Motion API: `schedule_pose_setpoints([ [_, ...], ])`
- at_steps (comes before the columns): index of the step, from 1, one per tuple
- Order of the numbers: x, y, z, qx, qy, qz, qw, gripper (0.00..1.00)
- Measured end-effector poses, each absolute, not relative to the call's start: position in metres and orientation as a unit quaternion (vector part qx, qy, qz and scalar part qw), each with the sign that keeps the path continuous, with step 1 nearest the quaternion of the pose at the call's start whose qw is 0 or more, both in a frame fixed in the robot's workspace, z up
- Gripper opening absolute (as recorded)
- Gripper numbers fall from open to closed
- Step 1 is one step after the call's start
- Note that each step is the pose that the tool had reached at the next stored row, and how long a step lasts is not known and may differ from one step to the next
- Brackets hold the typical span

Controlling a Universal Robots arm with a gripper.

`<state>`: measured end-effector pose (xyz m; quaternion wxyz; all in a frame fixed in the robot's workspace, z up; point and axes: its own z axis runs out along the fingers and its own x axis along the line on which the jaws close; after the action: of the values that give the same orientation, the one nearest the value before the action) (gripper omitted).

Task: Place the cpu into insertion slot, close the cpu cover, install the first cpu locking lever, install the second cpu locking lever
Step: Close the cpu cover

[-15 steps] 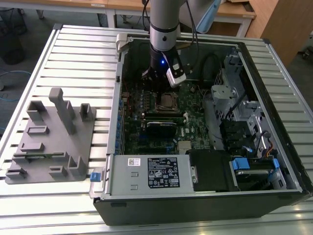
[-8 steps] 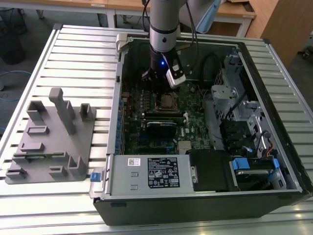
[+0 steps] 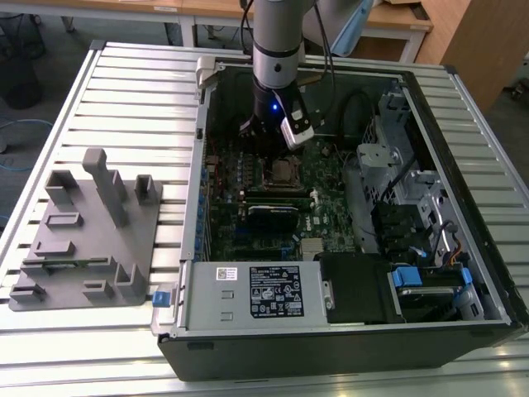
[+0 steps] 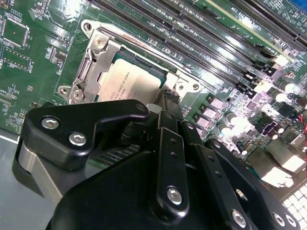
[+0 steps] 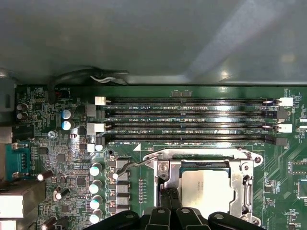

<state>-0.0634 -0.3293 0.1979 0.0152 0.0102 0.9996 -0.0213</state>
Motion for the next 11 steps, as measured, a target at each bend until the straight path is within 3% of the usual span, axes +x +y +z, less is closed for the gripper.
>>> schedule_pose_setpoints([
  [11,-0.0635,-0.3293,0.1962,0.010,1.000,-0.022,0.015,0.11],
])
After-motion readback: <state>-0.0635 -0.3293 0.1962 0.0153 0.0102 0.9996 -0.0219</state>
